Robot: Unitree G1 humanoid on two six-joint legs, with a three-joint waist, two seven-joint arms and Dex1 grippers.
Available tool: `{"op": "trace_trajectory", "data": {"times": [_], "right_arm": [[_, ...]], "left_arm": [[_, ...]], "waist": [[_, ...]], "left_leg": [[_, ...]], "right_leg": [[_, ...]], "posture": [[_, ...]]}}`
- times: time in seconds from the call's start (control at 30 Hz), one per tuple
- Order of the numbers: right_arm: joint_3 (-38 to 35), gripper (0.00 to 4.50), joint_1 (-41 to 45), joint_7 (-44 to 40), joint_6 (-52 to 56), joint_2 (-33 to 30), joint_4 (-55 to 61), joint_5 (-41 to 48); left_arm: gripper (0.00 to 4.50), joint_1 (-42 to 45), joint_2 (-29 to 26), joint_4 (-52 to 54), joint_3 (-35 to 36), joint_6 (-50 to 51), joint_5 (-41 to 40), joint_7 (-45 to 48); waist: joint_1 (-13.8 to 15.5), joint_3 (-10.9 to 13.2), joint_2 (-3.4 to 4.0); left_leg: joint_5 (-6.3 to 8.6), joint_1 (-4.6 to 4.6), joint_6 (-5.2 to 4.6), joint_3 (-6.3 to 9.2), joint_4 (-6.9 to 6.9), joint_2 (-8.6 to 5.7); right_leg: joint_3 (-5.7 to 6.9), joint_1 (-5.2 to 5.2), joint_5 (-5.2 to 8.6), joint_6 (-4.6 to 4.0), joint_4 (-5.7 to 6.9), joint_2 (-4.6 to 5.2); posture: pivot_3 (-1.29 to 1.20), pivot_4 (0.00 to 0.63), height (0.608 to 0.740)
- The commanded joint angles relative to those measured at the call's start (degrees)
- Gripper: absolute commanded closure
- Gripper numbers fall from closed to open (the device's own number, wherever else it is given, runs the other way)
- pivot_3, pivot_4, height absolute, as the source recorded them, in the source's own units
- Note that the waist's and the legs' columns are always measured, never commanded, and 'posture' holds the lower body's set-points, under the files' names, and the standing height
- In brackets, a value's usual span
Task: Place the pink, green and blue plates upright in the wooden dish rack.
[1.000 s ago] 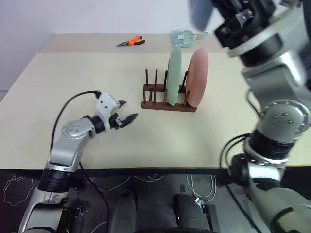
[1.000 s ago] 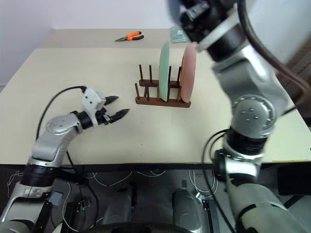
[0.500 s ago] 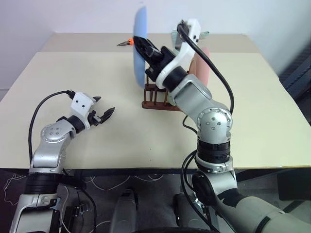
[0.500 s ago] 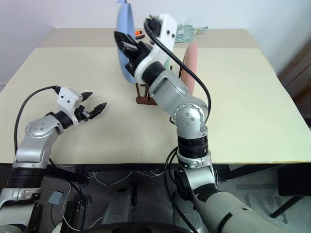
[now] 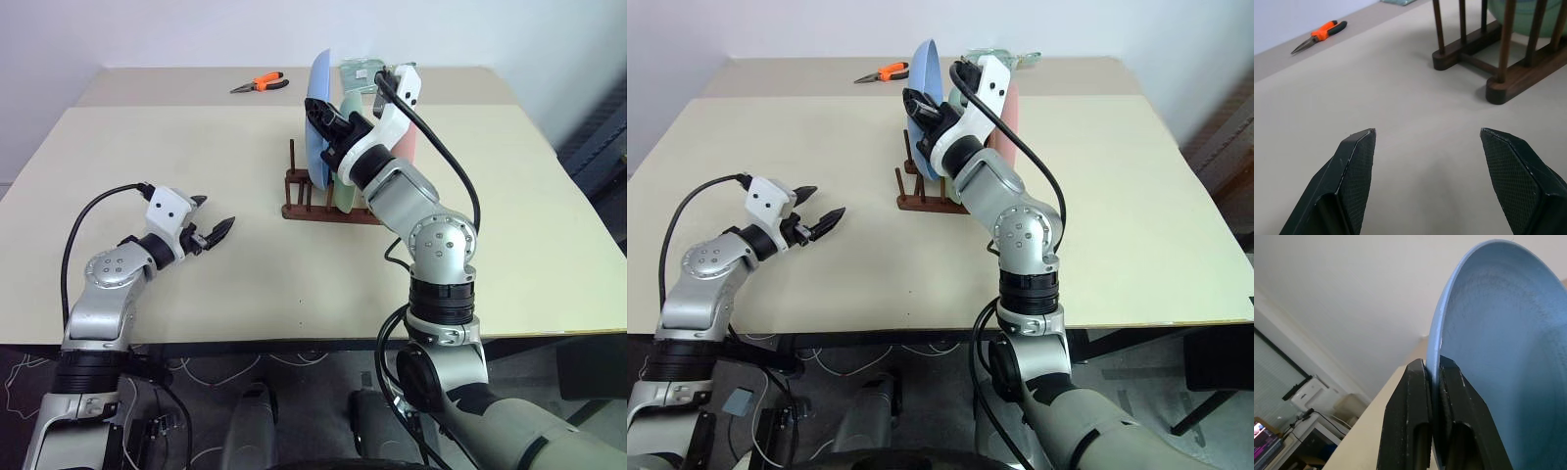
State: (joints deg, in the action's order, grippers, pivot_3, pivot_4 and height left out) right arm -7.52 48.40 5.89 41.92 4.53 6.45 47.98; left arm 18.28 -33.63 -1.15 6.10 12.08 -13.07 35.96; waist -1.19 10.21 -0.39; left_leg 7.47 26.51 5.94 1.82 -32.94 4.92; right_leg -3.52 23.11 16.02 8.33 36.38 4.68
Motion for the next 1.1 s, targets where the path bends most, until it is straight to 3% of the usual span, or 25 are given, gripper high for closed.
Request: {"op": "trace_trajectory", "data": {"times": [0.03, 0.27, 0.63, 0.73, 0.9, 1.1], "right_arm": [[0.99, 4.47, 3.74, -2.6, -2.02, 0.4, 3.76, -0.02], [1.14, 4.47, 5.21, -3.13, -1.25, 1.42, 5.66, 1.08], [1.06, 4.47, 1.59, 0.89, -2.87, 4.47, -3.24, -4.22], [1.05, 3.41, 1.94, -0.04, -3.22, 3.86, -5.1, -5.48], [4.98, 1.06, 3.91, -4.23, -5.84, 0.63, -4.21, -11.56], [11.72, 1.06, 4.88, -15.2, -8.46, -9.17, 5.06, -18.46]], "left_arm": [[0.99, 0.4, -0.13, 2.51, 0.75, 0.02, -0.24, -0.09], [0.99, 0.6, 0.21, 2.55, 0.45, 0.21, -0.2, 0.07], [0.99, 0.78, 0.2, 2.5, 0.62, 0.26, -0.53, 0.36], [0.99, 0.45, 0.33, 2.88, 0.46, 0.28, -0.53, 0.33], [0.99, 0.32, 0.37, 3.12, 0.44, 0.5, -0.54, 0.37], [0.99, -0.21, 0.76, 4.31, 0.14, 1.22, -0.38, -0.01]], "waist": [[0.01, 0.0, 0.01], [0.15, 0.0, 0.0], [0.12, 0.0, 0.0], [0.09, 0.01, 0.01], [0.06, 0.01, 0.01], [0.17, 0.01, 0.01]], "left_leg": [[0.0, 0.0, 0.0, 0.0, 0.0, 0.0], [0.0, 0.02, 0.0, 0.0, 0.02, 0.0], [0.0, 0.02, 0.0, -0.01, 0.02, 0.0], [0.0, 0.04, 0.0, -0.02, 0.03, 0.0], [0.0, 0.05, 0.0, -0.02, 0.05, 0.0], [0.0, 0.09, 0.01, -0.02, 0.05, 0.0]], "right_leg": [[0.0, 0.0, 0.0, 0.0, 0.0, 0.0], [0.0, 0.01, 0.0, 0.0, 0.0, 0.0], [0.0, 0.03, 0.01, -0.02, -0.01, 0.01], [0.0, 0.04, 0.01, -0.02, -0.01, 0.0], [0.0, 0.08, 0.01, -0.01, -0.01, 0.01], [0.0, 0.1, 0.02, -0.02, -0.04, 0.01]], "posture": [[0.0, 0.15, 0.74], [0.0, 0.15, 0.74], [0.0, 0.15, 0.74], [0.0, 0.15, 0.74], [0.0, 0.15, 0.74], [0.0, 0.15, 0.74]]}}
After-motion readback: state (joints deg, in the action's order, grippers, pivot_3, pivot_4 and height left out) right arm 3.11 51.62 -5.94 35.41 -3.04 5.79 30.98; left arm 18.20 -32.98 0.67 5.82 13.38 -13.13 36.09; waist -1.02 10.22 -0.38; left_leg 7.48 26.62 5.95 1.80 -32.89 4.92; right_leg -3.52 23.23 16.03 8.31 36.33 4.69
